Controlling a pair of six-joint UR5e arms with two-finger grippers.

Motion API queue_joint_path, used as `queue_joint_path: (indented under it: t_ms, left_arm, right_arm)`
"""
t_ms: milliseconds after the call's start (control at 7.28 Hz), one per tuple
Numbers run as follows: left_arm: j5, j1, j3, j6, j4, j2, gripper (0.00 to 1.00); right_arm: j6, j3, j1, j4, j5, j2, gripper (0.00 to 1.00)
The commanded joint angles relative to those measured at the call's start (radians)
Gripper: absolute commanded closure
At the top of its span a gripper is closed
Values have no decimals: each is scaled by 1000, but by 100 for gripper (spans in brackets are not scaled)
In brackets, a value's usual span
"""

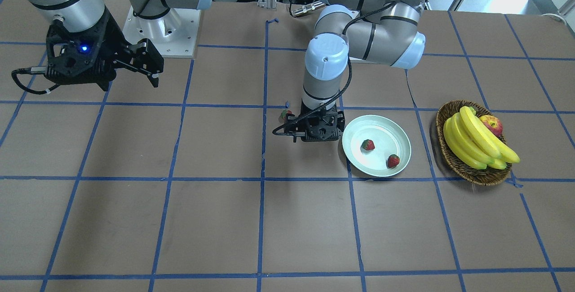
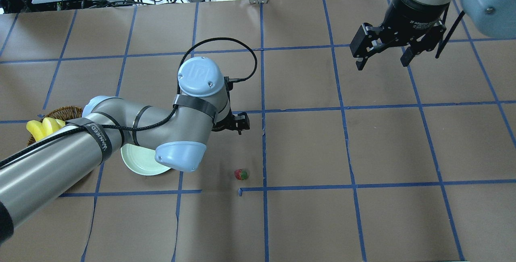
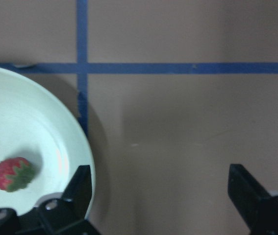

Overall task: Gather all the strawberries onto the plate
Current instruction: 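Reach the left gripper to the farthest strawberry and grasp it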

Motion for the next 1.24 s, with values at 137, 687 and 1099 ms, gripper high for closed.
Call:
queue_joint_path:
  t_ms: [137, 687, 1099]
  left_arm:
    - [0, -86, -123, -49, 109, -17, 6]
    - [1, -86, -143, -35, 108, -20, 73]
    - [3, -75, -132, -4, 85, -10, 100]
  right_arm:
    - [0, 0, 6, 0, 0, 0, 0]
    - [0, 0, 6, 0, 0, 2, 0]
    - [0, 0, 6, 0, -1, 2, 0]
